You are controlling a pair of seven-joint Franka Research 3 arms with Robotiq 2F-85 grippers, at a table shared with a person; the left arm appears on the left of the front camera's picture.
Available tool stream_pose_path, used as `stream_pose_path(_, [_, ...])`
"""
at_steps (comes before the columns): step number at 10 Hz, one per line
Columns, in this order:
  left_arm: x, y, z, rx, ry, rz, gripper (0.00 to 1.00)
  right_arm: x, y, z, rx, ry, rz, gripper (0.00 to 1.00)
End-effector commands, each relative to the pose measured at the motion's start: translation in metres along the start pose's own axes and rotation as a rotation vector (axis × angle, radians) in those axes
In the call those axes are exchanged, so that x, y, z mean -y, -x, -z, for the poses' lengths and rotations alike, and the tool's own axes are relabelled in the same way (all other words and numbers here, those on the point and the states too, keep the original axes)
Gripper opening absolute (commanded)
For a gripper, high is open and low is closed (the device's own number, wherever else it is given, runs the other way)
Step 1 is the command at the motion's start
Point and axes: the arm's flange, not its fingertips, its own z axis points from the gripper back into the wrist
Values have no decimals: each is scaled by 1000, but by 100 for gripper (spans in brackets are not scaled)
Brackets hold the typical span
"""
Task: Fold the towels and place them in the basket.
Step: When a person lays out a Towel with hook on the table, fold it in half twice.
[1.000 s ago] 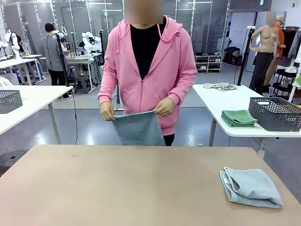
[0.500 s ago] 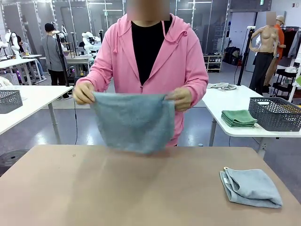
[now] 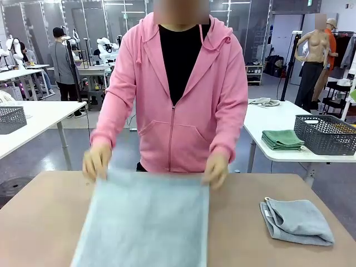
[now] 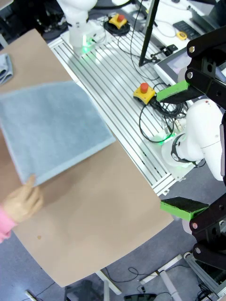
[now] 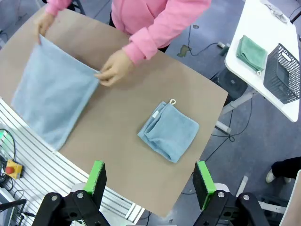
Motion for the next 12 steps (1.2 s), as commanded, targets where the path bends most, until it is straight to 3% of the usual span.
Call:
stream_pose_path(1, [-1, 1, 0, -7, -10, 7, 100, 0, 1, 1, 2, 13, 8, 93])
stream_pose_path(12, [-1, 1, 0, -7, -10, 7, 100, 0, 1, 1, 2, 13, 8, 93])
